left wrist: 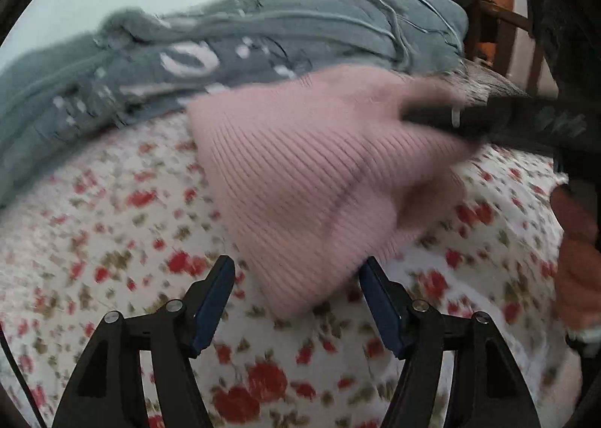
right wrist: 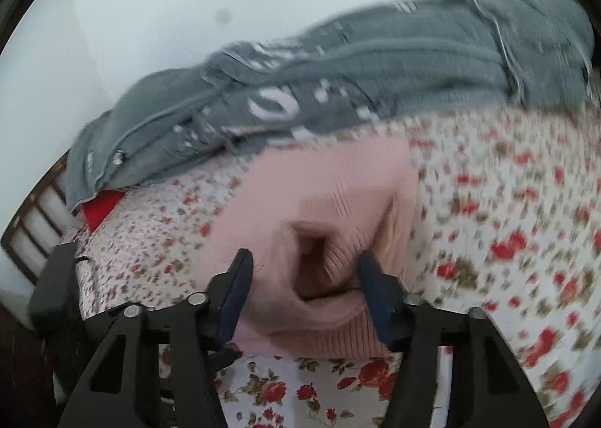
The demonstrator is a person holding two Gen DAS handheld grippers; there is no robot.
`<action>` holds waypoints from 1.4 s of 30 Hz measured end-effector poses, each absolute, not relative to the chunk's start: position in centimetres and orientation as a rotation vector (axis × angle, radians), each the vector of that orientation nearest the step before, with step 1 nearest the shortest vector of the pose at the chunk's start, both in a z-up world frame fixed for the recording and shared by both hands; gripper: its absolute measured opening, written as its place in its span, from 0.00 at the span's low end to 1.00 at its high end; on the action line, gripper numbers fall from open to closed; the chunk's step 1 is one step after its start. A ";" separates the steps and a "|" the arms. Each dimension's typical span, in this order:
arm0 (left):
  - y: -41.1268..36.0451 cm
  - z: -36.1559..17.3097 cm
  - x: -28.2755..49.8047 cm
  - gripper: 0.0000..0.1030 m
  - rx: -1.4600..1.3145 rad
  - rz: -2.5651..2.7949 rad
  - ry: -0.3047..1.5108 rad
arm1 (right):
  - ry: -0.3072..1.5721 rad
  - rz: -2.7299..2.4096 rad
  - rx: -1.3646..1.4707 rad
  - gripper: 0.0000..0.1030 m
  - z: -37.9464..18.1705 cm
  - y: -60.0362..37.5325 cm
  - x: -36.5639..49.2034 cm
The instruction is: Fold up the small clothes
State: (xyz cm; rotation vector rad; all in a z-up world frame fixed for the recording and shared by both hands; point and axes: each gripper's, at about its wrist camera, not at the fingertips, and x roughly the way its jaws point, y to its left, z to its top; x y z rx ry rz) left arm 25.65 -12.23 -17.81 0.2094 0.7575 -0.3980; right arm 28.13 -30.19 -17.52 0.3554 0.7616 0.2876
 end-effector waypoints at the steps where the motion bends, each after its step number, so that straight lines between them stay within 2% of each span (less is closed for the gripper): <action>1: -12.0 -17.5 25.5 0.29 0.198 -0.407 0.742 | 0.772 0.278 0.363 0.10 -18.1 -30.3 28.2; 2: -11.4 -17.0 25.4 0.19 0.171 -0.409 0.738 | 0.751 0.298 0.378 0.09 -18.2 -31.1 27.6; 4: -10.0 -16.5 25.4 0.17 0.114 -0.423 0.731 | 0.706 0.298 0.389 0.07 -17.8 -31.9 26.7; 7: -9.3 -17.3 26.0 0.17 0.081 -0.441 0.779 | 0.675 0.318 0.418 0.07 -18.3 -33.2 25.5; 9: -9.5 -17.7 25.9 0.17 0.086 -0.440 0.792 | 0.746 0.295 0.407 0.07 -20.7 -32.7 25.9; 12: -9.1 -17.5 25.4 0.24 0.110 -0.463 0.812 | 0.753 0.281 0.369 0.07 -21.3 -32.1 25.5; 14: -8.6 -17.2 25.0 0.29 0.123 -0.477 0.809 | 0.750 0.283 0.367 0.11 -20.5 -32.4 25.4; 16: -7.8 -16.6 24.6 0.34 0.116 -0.467 0.776 | 0.734 0.285 0.350 0.20 -19.2 -32.6 25.3; 17: -7.2 -16.1 24.5 0.36 0.089 -0.472 0.755 | 0.720 0.281 0.334 0.28 -18.5 -32.6 25.4; 19: -6.3 -15.2 24.8 0.38 0.026 -0.487 0.734 | 0.694 0.276 0.309 0.31 -17.5 -32.6 25.9; 22: -5.5 -13.9 25.6 0.45 -0.033 -0.508 0.712 | 0.702 0.266 0.333 0.31 -17.7 -32.6 27.7; 24: -5.5 -13.4 26.2 0.46 -0.029 -0.513 0.698 | 0.720 0.272 0.388 0.31 -18.5 -33.0 28.5; 25: -5.7 -13.3 26.5 0.46 -0.022 -0.511 0.697 | 0.732 0.278 0.415 0.28 -19.1 -33.0 28.9; 26: -5.7 -13.2 26.8 0.46 -0.017 -0.506 0.695 | 0.742 0.285 0.439 0.12 -19.6 -33.2 29.2; 32: -5.5 -13.6 27.8 0.47 -0.065 -0.531 0.706 | 0.623 0.296 0.547 0.13 -19.7 -35.8 27.1; 35: -6.4 -13.6 28.7 0.47 -0.073 -0.540 0.726 | 0.768 0.258 0.567 0.15 -22.6 -35.8 28.7; 36: -6.6 -13.5 28.8 0.47 -0.064 -0.540 0.718 | 0.776 0.262 0.584 0.16 -22.7 -36.0 28.7; 38: -7.3 -13.0 29.3 0.47 -0.046 -0.537 0.699 | 0.762 0.245 0.542 0.31 -21.2 -36.1 28.2; 40: -7.9 -12.6 30.0 0.47 -0.048 -0.535 0.688 | 0.699 0.213 0.497 0.35 -19.0 -36.3 27.3; 42: -8.6 -12.4 31.0 0.47 -0.059 -0.517 0.686 | 0.622 0.206 0.465 0.35 -17.2 -36.1 26.8</action>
